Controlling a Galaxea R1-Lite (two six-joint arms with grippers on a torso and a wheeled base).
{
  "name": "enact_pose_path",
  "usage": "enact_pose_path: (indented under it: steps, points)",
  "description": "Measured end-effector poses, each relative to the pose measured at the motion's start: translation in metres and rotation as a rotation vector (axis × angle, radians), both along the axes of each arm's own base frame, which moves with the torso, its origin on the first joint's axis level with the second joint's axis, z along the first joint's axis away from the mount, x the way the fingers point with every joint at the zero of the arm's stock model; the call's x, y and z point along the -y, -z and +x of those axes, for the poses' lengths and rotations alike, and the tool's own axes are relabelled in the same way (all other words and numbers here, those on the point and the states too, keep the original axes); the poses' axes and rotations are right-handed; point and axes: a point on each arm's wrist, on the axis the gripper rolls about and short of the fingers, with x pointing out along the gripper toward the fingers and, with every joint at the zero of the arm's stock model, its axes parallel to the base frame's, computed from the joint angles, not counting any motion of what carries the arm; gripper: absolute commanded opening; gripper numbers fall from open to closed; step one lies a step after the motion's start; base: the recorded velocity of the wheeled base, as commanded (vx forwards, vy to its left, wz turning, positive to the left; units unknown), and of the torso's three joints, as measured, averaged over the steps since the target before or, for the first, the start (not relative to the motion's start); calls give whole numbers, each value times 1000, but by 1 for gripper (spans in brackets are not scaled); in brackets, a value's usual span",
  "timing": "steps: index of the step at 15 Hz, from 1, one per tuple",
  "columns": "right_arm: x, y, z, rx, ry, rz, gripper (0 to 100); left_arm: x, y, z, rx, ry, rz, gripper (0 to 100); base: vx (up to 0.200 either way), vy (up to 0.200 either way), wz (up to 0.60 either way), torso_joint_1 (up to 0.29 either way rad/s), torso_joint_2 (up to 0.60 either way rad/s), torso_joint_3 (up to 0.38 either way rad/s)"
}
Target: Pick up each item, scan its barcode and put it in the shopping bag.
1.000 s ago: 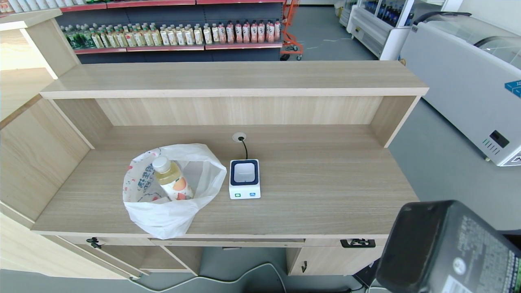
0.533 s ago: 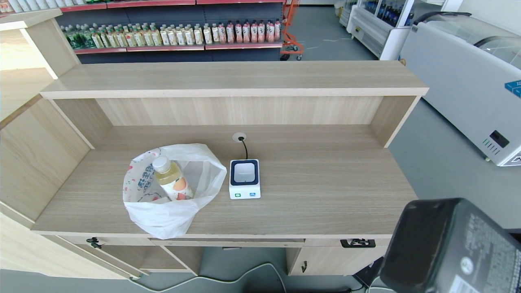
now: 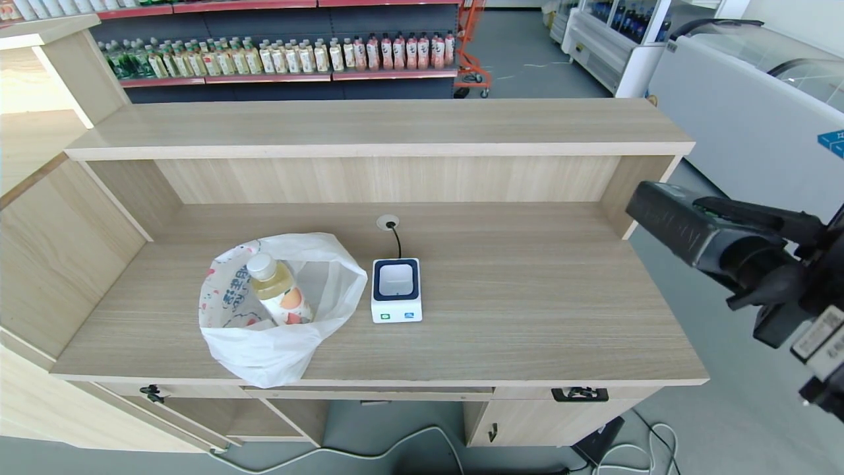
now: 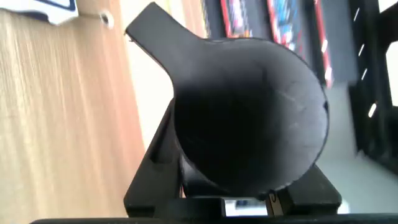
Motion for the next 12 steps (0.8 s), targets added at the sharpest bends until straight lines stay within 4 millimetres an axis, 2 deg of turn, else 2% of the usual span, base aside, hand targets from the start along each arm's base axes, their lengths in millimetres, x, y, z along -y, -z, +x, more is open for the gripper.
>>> enact_pose_path:
  steps: [1,4,7,9,11,12]
  points:
    - [6,3,2,-136,146,192,0,0,0,0,0,0,0,100,0,0,0,0,0,0]
    - [14,13,5,-463,277,667,0,0,0,0,0,0,0,100,0,0,0,0,0,0]
    - [13,15,18,-734,260,1100,0,0,0,0,0,0,0,100,0,0,0,0,0,0]
    - [5,4,34,-906,195,1348,0,0,0,0,0,0,0,100,0,0,0,0,0,0]
    - [-2,-12,49,-1104,171,1530,0,0,0,0,0,0,0,100,0,0,0,0,0,0]
    - [-6,-16,54,-1225,158,1559,0,0,0,0,0,0,0,100,0,0,0,0,0,0]
